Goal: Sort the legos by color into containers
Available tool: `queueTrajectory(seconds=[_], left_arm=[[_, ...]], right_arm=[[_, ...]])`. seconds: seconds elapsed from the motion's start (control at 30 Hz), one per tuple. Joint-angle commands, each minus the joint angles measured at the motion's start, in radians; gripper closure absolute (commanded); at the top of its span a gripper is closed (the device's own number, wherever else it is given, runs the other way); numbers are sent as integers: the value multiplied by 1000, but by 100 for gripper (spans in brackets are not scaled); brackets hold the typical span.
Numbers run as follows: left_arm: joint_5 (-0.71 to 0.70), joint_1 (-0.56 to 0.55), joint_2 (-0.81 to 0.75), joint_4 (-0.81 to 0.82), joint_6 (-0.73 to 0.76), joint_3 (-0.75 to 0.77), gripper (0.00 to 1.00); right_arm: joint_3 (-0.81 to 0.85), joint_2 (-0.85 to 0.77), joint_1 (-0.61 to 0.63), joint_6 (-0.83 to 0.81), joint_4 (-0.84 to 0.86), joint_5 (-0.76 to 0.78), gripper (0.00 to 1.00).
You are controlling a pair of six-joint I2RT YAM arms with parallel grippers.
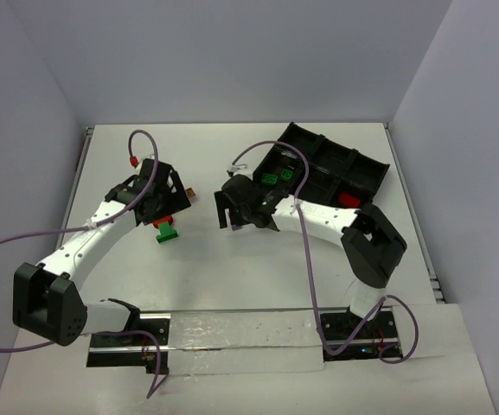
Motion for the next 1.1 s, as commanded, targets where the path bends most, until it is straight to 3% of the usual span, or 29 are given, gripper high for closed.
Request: queueTrajectory(seconds=[0.0,0.5,0.8,1.0,1.07], left_arm=[[29,6,-49,94,51,-74,5],[100,8,-153,123,48,-151,5],[149,8,-141,141,29,-160,6],[129,8,-127,121,25,-148,6],[127,8,-124,120,26,-148,6]], right_arm=[[54,54,2,18,-7,70,13],[48,105,2,6,-28,113,17],[95,167,2,-24,-30,117,26],[139,230,-2,-44,-13,101,42],[150,244,-3,-53,-4,86,42]])
